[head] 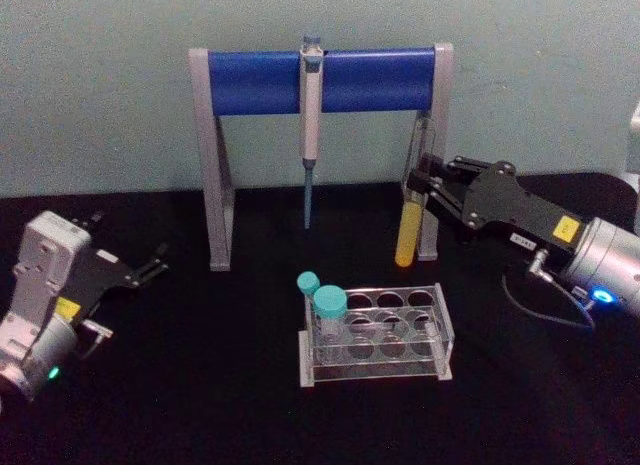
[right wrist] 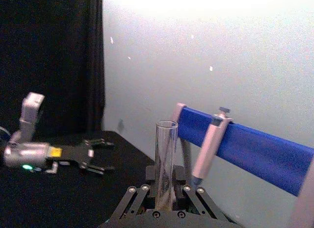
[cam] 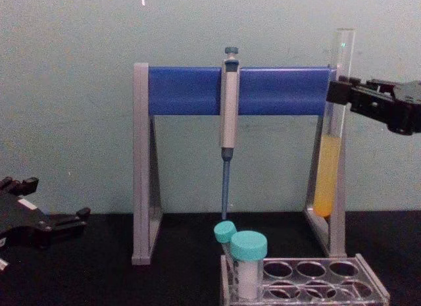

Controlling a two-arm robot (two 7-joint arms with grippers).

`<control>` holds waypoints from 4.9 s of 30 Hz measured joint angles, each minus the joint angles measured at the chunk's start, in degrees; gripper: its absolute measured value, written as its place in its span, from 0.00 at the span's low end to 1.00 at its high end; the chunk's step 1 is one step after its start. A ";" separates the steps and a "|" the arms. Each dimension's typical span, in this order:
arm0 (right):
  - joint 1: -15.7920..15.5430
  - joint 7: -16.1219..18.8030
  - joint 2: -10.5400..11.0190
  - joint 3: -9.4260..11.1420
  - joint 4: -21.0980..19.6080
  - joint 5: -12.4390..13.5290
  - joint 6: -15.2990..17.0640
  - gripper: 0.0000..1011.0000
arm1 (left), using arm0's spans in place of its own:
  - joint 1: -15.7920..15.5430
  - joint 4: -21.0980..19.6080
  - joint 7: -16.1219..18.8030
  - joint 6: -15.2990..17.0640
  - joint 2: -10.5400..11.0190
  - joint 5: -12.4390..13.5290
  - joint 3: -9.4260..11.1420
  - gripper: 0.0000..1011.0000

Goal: Pick up the test tube from the test tube rack, shake it, then place it back into the test tube rack.

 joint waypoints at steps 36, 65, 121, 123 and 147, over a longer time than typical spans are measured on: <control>-6.07 -0.45 5.94 0.12 -3.64 4.11 1.63 0.22 | 0.00 0.00 0.00 0.00 0.00 0.00 0.00 0.99; -5.00 -0.49 4.49 -1.66 0.41 2.05 2.49 0.22 | 0.00 0.00 0.00 0.00 0.00 0.00 0.00 0.99; -3.48 -0.28 2.96 -4.19 5.35 -0.52 4.65 0.22 | 0.00 0.00 0.00 0.00 0.00 0.00 0.00 0.99; -3.45 -0.27 2.93 -4.22 5.42 -0.55 4.71 0.22 | 0.00 0.00 0.00 0.00 0.00 0.00 0.00 0.99; -3.08 -0.75 2.78 -4.54 5.63 -1.27 5.19 0.22 | 0.00 0.00 0.00 0.00 0.00 0.00 0.00 0.99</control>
